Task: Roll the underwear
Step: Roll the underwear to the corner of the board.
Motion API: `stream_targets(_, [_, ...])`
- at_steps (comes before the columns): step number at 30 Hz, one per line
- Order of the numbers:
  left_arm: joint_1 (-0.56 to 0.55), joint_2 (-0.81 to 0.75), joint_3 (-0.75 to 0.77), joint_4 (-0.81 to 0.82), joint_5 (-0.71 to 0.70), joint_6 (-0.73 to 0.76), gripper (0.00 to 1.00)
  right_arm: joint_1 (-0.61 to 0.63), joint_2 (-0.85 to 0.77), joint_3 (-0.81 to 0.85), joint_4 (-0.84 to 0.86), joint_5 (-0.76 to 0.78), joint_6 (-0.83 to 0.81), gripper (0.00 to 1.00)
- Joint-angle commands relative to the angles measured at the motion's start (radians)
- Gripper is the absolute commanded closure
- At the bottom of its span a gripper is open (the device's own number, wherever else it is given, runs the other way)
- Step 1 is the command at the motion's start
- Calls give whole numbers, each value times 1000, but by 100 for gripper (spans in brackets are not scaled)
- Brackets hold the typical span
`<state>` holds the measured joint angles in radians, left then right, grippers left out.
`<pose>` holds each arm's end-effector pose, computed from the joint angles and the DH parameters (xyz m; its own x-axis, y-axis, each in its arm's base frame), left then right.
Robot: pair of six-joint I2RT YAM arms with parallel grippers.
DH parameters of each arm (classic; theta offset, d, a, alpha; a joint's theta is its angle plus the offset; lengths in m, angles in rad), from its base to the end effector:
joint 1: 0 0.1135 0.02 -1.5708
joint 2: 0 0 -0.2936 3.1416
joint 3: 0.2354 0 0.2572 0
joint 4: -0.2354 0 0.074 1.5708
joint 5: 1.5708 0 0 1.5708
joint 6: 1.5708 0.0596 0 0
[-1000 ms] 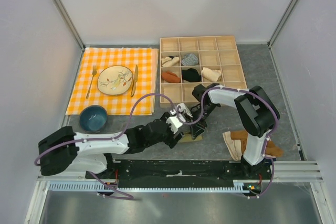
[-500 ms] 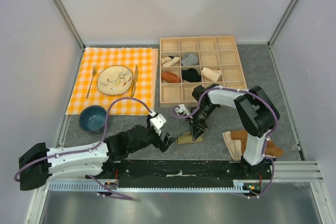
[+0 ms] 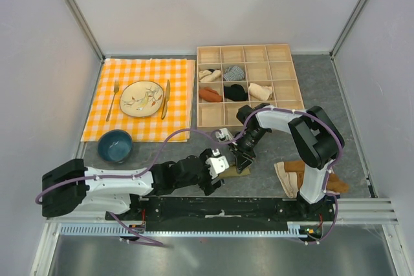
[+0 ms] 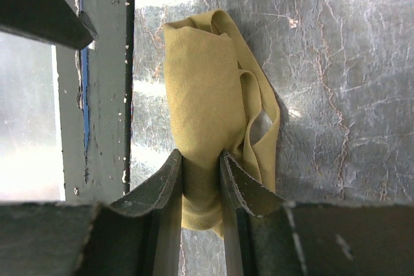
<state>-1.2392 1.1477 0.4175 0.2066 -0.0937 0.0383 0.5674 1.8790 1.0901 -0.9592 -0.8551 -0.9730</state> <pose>0.0838 -0.2263 0.1924 -0.1276 0.4878 -0.8636 0.9206 0.3823 0.0799 0.2355 0.2034 0.1467 -0.2685 -0.8142 -0.5147 -0.8214 -0.0856 0.5639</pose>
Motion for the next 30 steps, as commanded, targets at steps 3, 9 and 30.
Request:
stream_targets(3, [-68, 76, 84, 57, -11, 126, 12, 0, 38, 4, 27, 139, 0, 70])
stream_targets(9, [-108, 136, 99, 71, -69, 152, 14, -9, 58, 25, 20, 137, 16, 70])
stream_targets(30, [-89, 421, 257, 17, -126, 172, 50, -12, 55, 17, 16, 122, 17, 69])
